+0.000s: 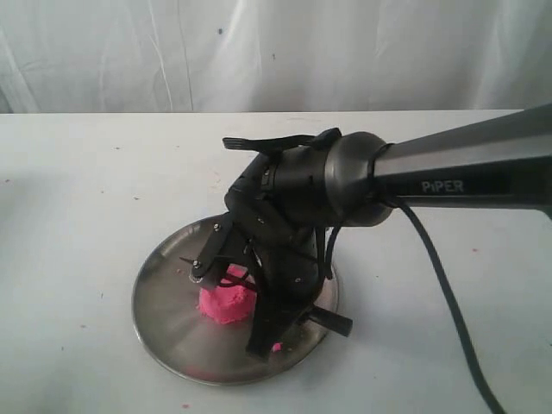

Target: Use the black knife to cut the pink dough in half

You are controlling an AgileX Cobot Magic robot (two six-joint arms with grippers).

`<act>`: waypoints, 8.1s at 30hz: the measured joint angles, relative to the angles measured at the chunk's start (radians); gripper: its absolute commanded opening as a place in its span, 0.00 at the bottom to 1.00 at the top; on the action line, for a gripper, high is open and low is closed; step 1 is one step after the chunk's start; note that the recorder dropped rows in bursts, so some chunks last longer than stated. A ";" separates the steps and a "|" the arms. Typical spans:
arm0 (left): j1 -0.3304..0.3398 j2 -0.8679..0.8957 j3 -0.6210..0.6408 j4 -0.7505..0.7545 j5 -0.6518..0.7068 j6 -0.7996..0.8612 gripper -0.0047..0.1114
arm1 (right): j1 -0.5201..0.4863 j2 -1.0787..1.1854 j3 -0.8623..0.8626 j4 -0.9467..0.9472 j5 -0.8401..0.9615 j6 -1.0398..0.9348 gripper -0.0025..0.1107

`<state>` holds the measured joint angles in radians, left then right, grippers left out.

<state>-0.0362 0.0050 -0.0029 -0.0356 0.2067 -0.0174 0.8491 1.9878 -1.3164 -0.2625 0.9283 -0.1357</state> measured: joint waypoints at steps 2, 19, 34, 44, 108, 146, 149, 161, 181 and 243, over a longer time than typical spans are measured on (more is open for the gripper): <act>0.000 0.000 0.000 0.000 0.000 0.000 0.04 | 0.000 0.014 -0.010 0.000 0.011 -0.004 0.02; 0.000 0.000 0.000 0.000 0.000 0.000 0.04 | 0.000 0.028 -0.017 -0.006 0.055 -0.015 0.02; 0.000 0.000 0.000 0.000 0.000 0.000 0.04 | 0.000 0.028 -0.017 -0.006 0.063 -0.015 0.02; 0.000 0.000 -0.008 -0.229 -0.183 -0.477 0.04 | 0.000 0.028 -0.017 -0.007 0.064 -0.015 0.02; 0.061 1.880 -0.960 -1.277 0.624 1.229 0.04 | 0.000 0.028 -0.040 -0.003 0.055 -0.033 0.02; 0.027 1.987 -0.964 -1.387 0.564 1.342 0.04 | 0.000 0.011 -0.045 -0.005 0.055 -0.033 0.02; 0.027 1.988 -0.964 -1.387 0.557 1.344 0.04 | 0.000 0.003 -0.045 -0.005 0.048 -0.034 0.02; 0.027 1.989 -0.964 -1.385 0.566 1.344 0.04 | 0.000 0.001 -0.045 -0.001 -0.008 -0.039 0.02; 0.027 1.943 -0.964 -1.385 0.561 1.352 0.04 | 0.000 0.029 -0.045 0.011 -0.030 -0.039 0.02; 0.027 1.957 -0.955 -1.400 0.550 1.370 0.04 | 0.000 0.053 -0.048 0.018 -0.052 -0.041 0.02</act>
<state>-0.0095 1.9622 -0.9579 -1.4356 0.7572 1.3529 0.8491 2.0412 -1.3639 -0.2450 0.8761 -0.1766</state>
